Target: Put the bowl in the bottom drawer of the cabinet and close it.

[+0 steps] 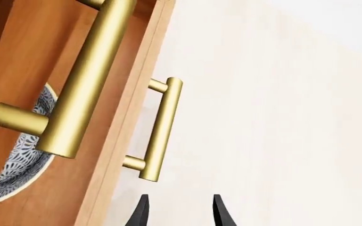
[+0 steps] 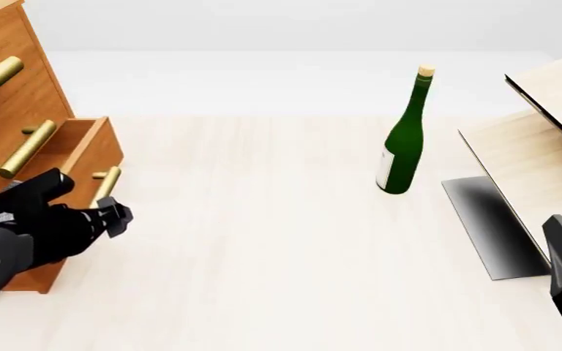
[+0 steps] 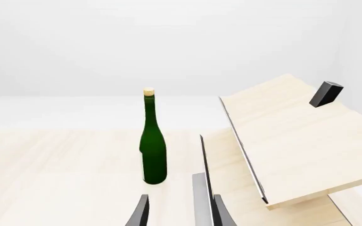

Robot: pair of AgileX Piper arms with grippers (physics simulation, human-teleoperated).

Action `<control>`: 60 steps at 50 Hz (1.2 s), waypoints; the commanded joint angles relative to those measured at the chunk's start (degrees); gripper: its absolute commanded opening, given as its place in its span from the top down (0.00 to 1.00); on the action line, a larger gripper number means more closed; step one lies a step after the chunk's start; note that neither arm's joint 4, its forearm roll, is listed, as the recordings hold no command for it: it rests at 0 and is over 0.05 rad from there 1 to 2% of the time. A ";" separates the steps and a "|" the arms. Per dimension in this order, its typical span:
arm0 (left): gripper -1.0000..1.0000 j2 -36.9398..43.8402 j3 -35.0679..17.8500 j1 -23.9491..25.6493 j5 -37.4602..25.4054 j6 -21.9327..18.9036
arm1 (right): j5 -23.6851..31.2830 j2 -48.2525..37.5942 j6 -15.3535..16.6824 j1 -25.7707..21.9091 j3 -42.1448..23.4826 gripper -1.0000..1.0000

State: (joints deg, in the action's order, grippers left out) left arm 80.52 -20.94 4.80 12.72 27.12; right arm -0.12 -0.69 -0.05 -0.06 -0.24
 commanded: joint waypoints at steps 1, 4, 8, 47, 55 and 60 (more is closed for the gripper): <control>0.00 1.57 -1.02 -1.72 0.19 -0.65 | 0.00 0.02 0.00 -0.01 0.00 0.00; 0.00 1.82 -0.90 -2.28 0.48 -0.71 | 0.00 0.00 0.00 0.00 0.00 0.00; 0.00 2.24 -0.69 -2.83 0.92 -0.45 | 0.00 -0.02 0.01 -0.01 0.00 0.00; 0.00 1.10 0.39 -12.35 0.42 -5.39 | 0.00 0.00 -0.01 -0.01 0.00 0.00; 0.00 1.64 -0.08 -13.66 0.83 -5.71 | 0.00 -0.01 0.00 -0.01 0.00 0.00; 0.00 2.36 -0.55 -13.94 1.20 -5.74 | 0.00 0.01 0.00 0.00 0.00 0.00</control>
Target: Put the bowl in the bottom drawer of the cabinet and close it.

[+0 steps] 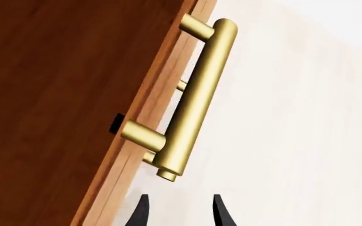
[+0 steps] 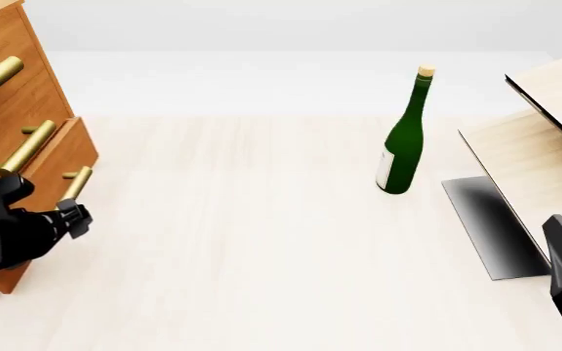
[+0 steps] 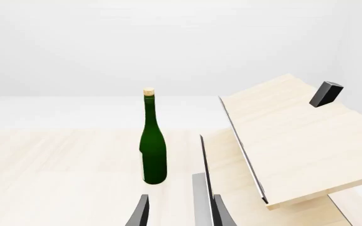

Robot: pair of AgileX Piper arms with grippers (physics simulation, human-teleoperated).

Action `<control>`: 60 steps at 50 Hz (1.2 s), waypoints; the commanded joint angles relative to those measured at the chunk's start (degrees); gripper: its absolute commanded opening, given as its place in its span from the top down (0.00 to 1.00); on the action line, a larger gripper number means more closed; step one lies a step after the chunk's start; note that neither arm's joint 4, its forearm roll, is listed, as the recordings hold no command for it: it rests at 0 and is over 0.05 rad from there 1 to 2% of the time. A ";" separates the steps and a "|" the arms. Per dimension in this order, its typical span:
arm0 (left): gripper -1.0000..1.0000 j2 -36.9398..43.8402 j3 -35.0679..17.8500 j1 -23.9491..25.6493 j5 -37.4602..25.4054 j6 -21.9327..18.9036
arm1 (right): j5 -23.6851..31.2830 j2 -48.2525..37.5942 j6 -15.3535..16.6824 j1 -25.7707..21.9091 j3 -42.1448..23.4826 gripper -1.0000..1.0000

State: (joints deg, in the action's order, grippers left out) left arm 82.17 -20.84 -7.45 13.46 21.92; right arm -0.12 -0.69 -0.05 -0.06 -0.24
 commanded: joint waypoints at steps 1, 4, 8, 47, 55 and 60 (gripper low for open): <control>0.00 0.58 -0.58 -2.17 0.56 -0.79 | 0.00 0.00 0.00 0.02 0.00 0.00; 0.00 1.08 -0.51 -2.76 1.08 -0.59 | 0.00 0.00 0.00 0.00 0.00 0.00; 0.00 1.25 -0.62 -2.97 1.27 -0.46 | 0.00 0.01 0.01 0.00 0.00 0.00; 0.00 -3.95 1.53 -13.90 1.86 -4.02 | 0.00 0.01 -0.01 0.01 0.00 0.00; 0.00 -5.91 2.08 -16.68 1.59 -5.45 | 0.00 0.00 0.00 0.01 0.00 0.00; 0.00 -6.27 2.51 -17.72 1.76 -6.05 | 0.00 0.01 0.00 -0.01 0.00 0.00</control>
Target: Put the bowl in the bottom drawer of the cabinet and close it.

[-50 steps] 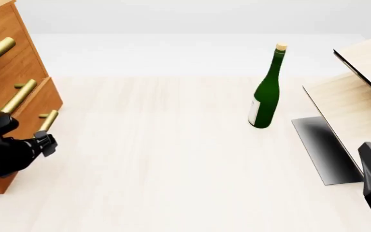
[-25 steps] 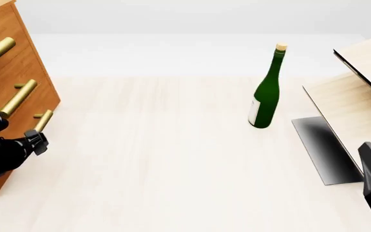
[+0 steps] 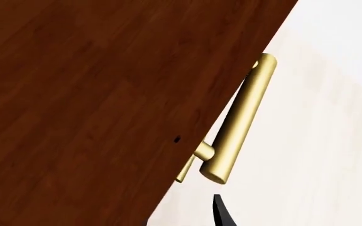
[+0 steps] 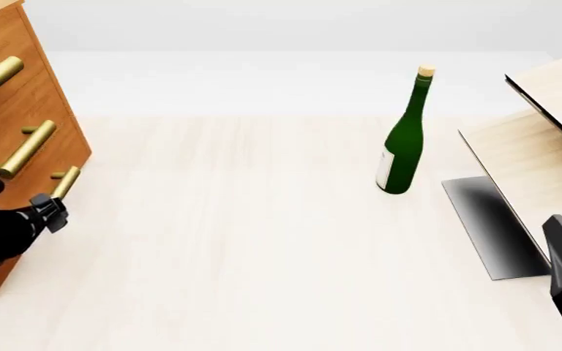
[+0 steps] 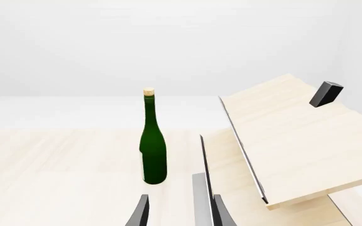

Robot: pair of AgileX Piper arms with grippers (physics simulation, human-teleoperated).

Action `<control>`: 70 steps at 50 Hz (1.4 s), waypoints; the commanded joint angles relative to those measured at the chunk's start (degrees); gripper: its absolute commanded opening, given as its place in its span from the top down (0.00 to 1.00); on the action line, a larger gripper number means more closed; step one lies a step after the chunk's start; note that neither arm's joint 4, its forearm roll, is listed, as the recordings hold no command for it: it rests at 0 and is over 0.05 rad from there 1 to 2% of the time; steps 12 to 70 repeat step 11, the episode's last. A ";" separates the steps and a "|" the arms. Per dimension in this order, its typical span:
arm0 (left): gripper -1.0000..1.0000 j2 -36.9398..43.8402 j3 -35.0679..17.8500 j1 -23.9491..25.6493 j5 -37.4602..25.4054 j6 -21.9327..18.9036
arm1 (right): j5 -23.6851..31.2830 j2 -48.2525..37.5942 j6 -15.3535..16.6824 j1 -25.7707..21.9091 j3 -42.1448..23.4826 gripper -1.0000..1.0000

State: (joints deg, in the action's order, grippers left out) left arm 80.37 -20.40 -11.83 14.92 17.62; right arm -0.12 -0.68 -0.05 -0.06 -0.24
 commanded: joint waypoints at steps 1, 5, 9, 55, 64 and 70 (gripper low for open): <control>0.00 -4.90 2.19 -13.72 0.18 -1.54 | 0.00 0.00 0.00 -0.01 0.00 0.00; 0.00 -4.72 2.14 -13.43 0.35 -1.82 | 0.00 -0.01 0.00 0.01 0.00 0.00; 0.00 -4.57 2.05 -13.46 0.67 -2.48 | 0.00 -0.01 -0.01 0.01 0.00 0.00; 0.00 -4.98 2.13 -13.62 0.52 -2.75 | -0.01 -0.02 0.00 0.01 0.00 0.00; 0.00 -4.98 2.13 -13.62 0.52 -2.75 | -0.01 -0.02 0.00 0.01 0.00 0.00; 0.00 -4.98 2.13 -13.62 0.52 -2.75 | -0.01 -0.02 0.00 0.01 0.00 0.00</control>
